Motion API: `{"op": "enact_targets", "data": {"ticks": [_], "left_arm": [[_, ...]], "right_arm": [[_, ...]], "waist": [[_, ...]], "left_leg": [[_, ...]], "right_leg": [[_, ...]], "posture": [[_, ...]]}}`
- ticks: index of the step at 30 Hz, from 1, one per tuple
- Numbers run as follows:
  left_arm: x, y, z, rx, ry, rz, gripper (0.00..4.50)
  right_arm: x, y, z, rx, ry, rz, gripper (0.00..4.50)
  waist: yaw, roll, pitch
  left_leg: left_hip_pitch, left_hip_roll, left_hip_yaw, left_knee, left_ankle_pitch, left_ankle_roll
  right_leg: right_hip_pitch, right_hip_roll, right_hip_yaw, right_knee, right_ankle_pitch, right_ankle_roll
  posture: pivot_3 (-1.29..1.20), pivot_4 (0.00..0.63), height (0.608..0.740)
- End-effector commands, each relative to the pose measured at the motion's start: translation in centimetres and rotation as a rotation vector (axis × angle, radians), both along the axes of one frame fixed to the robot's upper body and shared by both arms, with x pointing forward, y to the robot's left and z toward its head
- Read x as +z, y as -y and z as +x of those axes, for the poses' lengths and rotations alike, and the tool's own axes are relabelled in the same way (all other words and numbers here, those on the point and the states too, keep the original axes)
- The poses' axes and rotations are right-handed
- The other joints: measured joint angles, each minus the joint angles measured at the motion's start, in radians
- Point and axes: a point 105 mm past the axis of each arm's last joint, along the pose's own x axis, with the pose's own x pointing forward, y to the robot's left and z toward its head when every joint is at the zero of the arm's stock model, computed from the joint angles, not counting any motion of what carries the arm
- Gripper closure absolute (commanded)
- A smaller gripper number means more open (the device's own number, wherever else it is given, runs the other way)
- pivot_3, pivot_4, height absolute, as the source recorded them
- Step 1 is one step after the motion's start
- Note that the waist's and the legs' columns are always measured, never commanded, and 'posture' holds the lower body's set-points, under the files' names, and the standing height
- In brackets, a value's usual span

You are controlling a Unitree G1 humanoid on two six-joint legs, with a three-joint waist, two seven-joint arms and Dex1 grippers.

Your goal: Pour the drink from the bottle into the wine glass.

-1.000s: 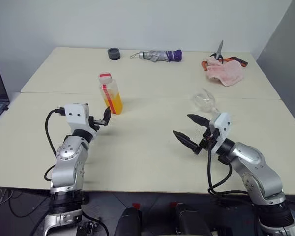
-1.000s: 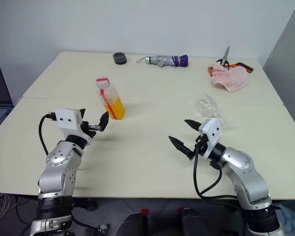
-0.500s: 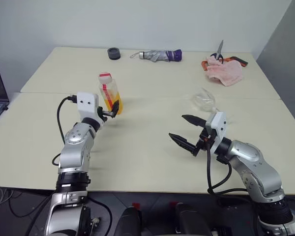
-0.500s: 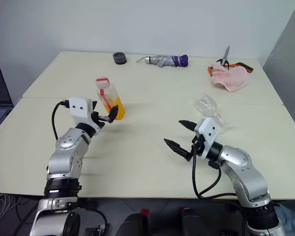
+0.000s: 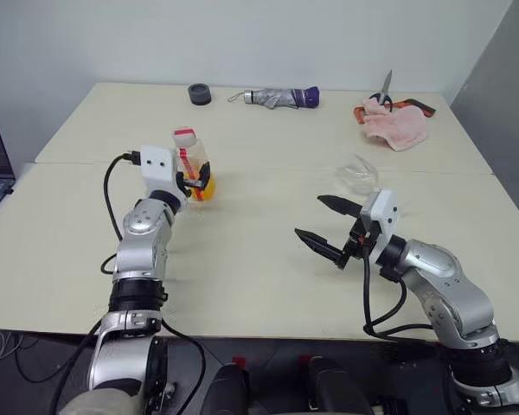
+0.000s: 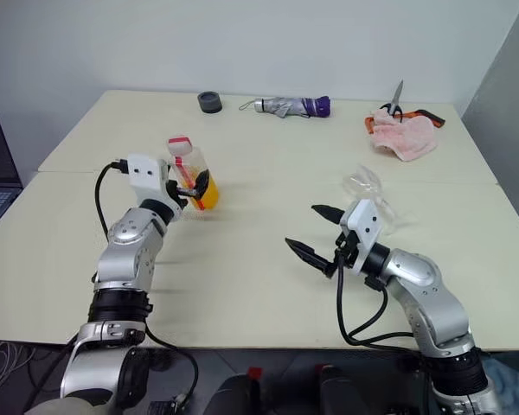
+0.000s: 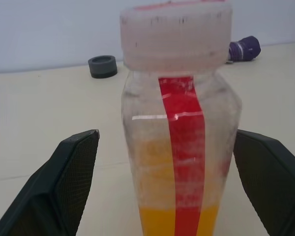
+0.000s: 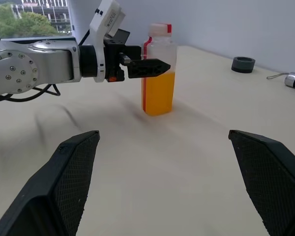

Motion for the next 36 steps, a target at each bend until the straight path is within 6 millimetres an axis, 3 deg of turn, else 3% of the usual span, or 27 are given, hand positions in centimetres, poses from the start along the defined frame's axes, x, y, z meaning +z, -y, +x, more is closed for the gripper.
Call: {"op": "enact_targets", "data": {"ticks": [1, 25, 28, 34, 36], "left_arm": [[1.9, 0.3, 0.5, -0.010, 0.058, 0.020, 0.02], [2.5, 0.7, 1.7, -0.038, 0.060, 0.032, 0.02], [2.6, 0.9, 1.7, -0.045, 0.064, 0.037, 0.58], [2.8, 1.0, 1.7, -0.053, 0.066, 0.045, 2.44], [2.8, 0.9, 1.7, -0.049, 0.065, 0.043, 2.61]], "right_arm": [[1.2, -0.3, 0.0, 0.020, 0.038, 0.014, 0.00], [1.9, -0.5, 0.3, 0.015, 0.041, 0.024, 0.00], [1.9, -0.5, 0.3, 0.014, 0.041, 0.023, 0.00], [1.8, -0.5, 0.2, 0.016, 0.040, 0.019, 0.00], [1.8, -0.5, 0.2, 0.016, 0.040, 0.018, 0.00]], "waist": [[-0.001, 0.000, 0.000], [-0.001, 0.000, 0.000], [-0.001, 0.000, 0.000], [-0.001, 0.000, 0.000], [-0.001, 0.000, 0.000]], "left_leg": [[0.000, 0.000, 0.000, 0.000, 0.000, 0.000], [-0.001, 0.000, -0.001, 0.000, 0.000, 0.000], [-0.001, 0.000, -0.001, 0.000, 0.000, 0.000], [-0.001, 0.000, -0.001, 0.000, 0.000, 0.000], [-0.001, 0.000, 0.000, 0.000, 0.000, 0.000]], "right_leg": [[0.000, 0.000, 0.000, 0.000, 0.000, 0.000], [0.000, 0.000, -0.001, 0.000, 0.000, 0.000], [0.000, 0.000, -0.001, 0.000, 0.000, 0.000], [0.000, 0.000, -0.001, 0.000, 0.000, 0.000], [0.000, 0.000, -0.001, 0.000, 0.000, 0.000]], "posture": [[0.00, 0.150, 0.740], [0.00, 0.150, 0.740], [0.00, 0.150, 0.740], [0.00, 0.150, 0.740], [0.00, 0.150, 0.740]]}}
